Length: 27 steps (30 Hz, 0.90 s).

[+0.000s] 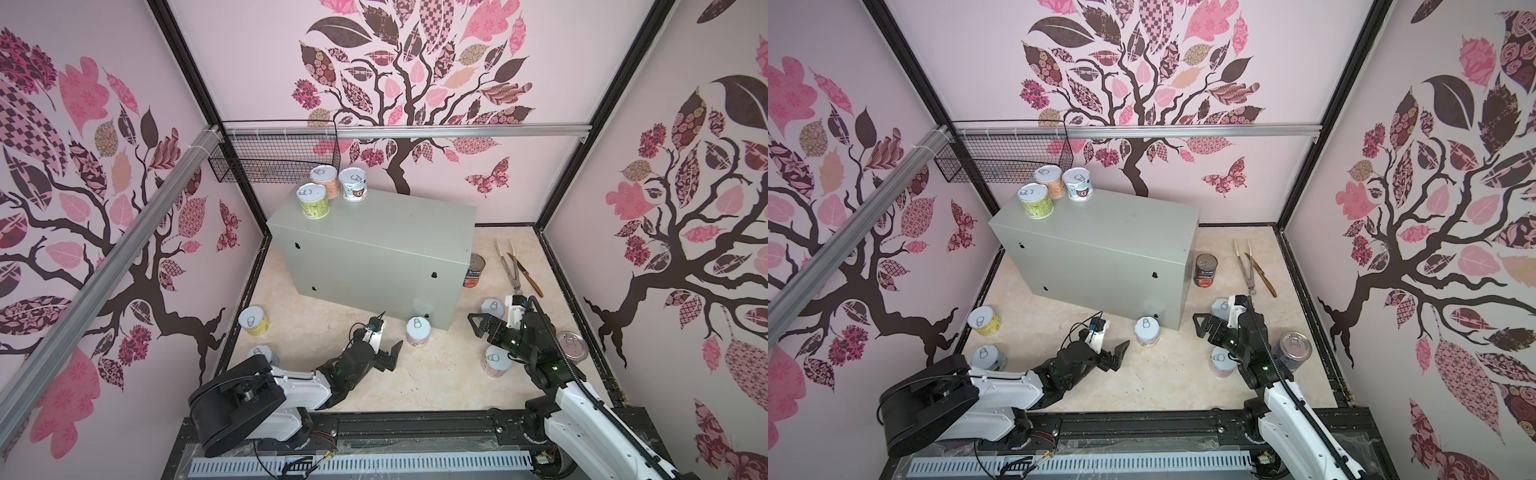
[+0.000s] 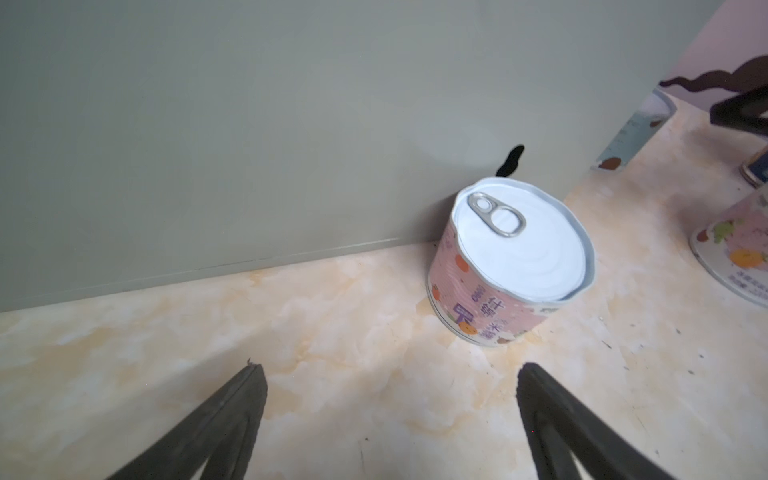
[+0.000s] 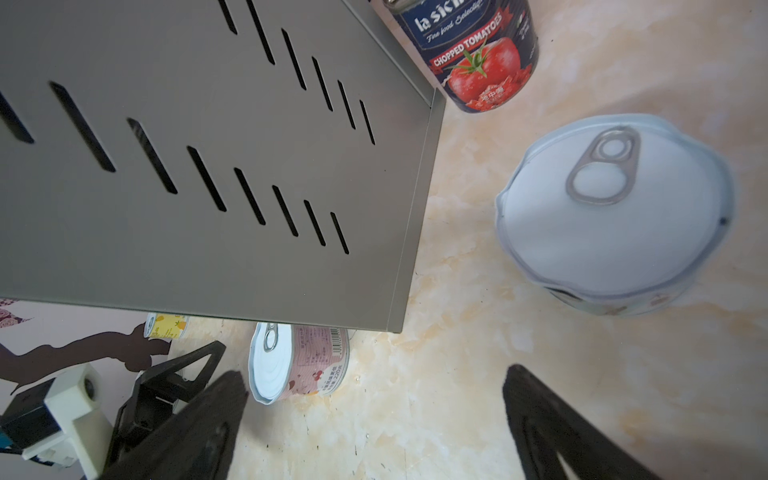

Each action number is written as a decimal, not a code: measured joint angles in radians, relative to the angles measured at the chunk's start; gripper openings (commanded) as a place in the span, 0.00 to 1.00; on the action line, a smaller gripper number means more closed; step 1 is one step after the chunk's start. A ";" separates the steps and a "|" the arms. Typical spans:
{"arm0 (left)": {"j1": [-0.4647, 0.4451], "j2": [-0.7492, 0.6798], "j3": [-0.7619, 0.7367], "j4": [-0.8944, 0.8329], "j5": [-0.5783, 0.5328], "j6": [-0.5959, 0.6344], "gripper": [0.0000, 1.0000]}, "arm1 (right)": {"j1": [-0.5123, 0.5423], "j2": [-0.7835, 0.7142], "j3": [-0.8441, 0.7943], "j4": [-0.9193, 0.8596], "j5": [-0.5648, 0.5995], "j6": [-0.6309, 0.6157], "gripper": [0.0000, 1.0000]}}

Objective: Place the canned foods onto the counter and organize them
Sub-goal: 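Close the left gripper around the pink-labelled white-lidded can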

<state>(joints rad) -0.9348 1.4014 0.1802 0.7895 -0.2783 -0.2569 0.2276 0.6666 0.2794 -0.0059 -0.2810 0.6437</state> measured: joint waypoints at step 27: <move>-0.006 0.499 0.184 0.404 0.175 0.074 0.97 | 0.008 0.003 0.009 0.043 0.047 -0.024 1.00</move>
<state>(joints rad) -0.9409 1.9007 0.3641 1.1934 -0.1032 -0.1833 0.2359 0.6701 0.2882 0.0376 -0.2344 0.6201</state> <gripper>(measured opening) 0.972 0.999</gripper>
